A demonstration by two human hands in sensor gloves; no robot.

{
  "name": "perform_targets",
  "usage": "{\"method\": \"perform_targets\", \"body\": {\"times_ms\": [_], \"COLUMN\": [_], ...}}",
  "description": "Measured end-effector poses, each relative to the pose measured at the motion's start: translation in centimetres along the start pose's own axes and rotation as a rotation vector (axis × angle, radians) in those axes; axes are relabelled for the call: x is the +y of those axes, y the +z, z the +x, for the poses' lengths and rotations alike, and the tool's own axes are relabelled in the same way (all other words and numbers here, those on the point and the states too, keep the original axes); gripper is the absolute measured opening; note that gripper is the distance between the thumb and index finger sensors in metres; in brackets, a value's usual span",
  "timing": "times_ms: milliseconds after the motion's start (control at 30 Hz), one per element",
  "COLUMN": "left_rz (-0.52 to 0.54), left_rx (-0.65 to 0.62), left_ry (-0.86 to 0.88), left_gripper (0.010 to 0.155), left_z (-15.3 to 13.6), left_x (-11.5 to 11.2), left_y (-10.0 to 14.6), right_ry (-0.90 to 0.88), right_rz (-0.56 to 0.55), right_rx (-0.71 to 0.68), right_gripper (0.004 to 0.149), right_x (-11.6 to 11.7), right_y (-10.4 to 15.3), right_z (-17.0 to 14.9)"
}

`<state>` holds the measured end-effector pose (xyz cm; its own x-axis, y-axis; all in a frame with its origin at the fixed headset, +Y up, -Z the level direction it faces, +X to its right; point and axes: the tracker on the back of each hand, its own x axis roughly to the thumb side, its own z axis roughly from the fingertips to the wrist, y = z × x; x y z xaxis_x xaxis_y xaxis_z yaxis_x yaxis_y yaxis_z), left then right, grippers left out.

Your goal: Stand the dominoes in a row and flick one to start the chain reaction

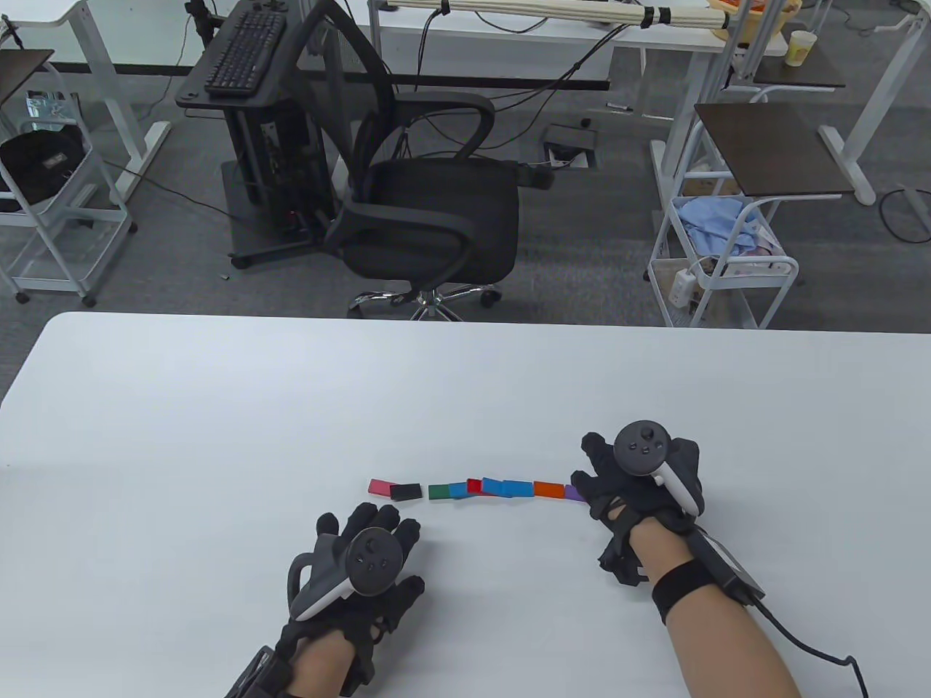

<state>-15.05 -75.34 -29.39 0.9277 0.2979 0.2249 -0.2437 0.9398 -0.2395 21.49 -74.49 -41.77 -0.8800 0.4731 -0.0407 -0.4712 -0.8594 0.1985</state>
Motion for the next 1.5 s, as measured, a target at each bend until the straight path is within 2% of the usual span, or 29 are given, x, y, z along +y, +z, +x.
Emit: {"method": "perform_targets", "body": {"times_ms": [100, 500, 767, 1033, 1233, 1500], "left_rz": [-0.014, -0.022, -0.025, -0.026, -0.027, -0.025], "left_rx": [0.003, -0.002, -0.015, -0.031, -0.039, -0.045], "left_ry": [-0.002, -0.009, -0.012, -0.021, -0.021, -0.022], "left_gripper": [0.074, 0.074, 0.074, 0.074, 0.074, 0.074], "left_z": [0.0, 0.1, 0.3, 0.6, 0.8, 0.9], "left_x": [0.0, -0.1, -0.2, -0.4, -0.5, -0.6], "left_y": [0.0, 0.0, -0.1, 0.0, 0.0, 0.1], "right_ry": [0.030, 0.037, 0.019, 0.031, 0.072, 0.072], "right_rz": [0.042, 0.096, 0.096, 0.110, 0.131, 0.132], "right_rx": [-0.011, -0.020, -0.010, -0.023, -0.051, -0.072], "right_gripper": [0.065, 0.068, 0.068, 0.067, 0.067, 0.067], "right_x": [-0.4, -2.2, -2.8, -1.8, -0.1, 2.0], "right_y": [0.9, 5.3, 8.2, 10.8, 12.7, 13.8], "right_z": [0.1, -0.8, -2.0, -3.0, -3.5, -4.2]}}
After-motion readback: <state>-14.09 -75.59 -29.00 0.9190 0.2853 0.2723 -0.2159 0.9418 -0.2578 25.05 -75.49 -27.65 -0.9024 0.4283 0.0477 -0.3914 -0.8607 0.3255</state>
